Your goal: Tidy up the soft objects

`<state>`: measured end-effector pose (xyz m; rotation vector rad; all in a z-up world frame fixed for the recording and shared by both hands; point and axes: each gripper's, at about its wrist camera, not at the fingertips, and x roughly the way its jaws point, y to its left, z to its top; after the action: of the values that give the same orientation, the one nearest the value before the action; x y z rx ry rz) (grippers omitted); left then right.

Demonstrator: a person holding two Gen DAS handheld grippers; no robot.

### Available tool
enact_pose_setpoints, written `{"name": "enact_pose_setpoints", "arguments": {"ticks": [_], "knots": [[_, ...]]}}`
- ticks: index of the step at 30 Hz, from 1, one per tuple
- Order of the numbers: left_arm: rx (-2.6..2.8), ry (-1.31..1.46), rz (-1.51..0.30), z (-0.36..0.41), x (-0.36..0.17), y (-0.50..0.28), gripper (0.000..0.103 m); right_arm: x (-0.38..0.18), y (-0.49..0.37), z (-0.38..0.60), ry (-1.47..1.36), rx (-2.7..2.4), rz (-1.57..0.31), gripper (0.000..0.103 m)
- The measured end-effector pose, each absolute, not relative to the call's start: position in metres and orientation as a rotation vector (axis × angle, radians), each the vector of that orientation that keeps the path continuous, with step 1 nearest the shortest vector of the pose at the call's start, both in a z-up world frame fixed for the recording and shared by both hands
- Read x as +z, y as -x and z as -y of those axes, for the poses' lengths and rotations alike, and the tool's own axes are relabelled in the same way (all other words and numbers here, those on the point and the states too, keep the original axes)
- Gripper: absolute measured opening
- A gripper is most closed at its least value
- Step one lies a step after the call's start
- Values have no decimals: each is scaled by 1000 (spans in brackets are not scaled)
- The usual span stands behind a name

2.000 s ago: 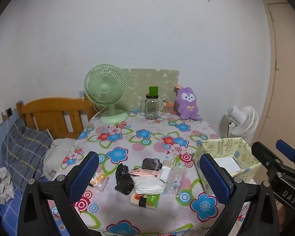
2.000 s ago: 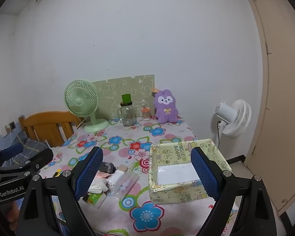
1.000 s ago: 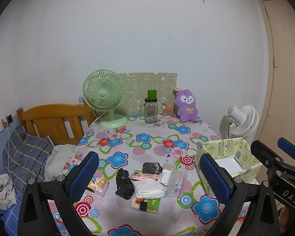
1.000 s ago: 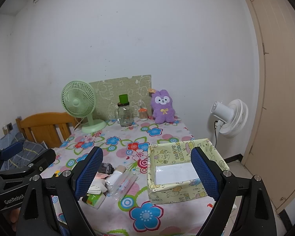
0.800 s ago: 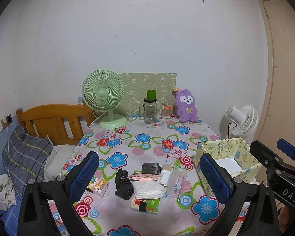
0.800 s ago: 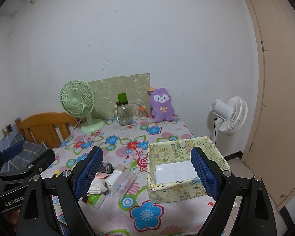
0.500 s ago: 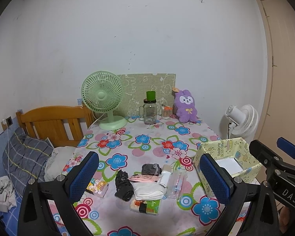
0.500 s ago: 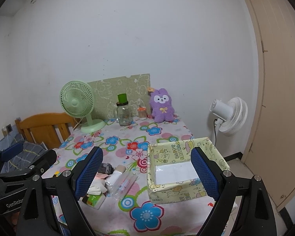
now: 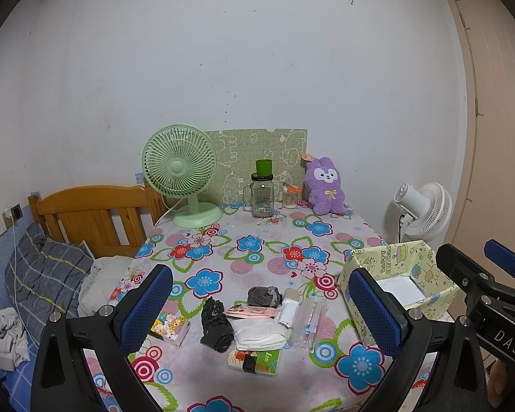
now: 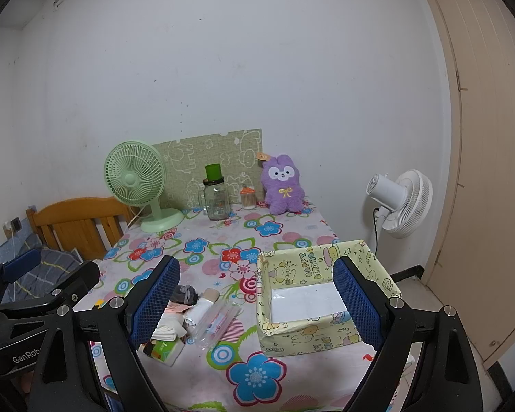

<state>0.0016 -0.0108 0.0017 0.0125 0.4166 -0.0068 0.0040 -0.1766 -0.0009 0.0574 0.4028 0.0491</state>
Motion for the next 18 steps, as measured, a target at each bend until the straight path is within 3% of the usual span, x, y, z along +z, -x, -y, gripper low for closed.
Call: {"name": "enact_pose_setpoints", "arguments": {"ticks": [18], "knots": [[-6,-16,-413,11,4,-3,103,0,-5,177,-60,51,-398,92]]}}
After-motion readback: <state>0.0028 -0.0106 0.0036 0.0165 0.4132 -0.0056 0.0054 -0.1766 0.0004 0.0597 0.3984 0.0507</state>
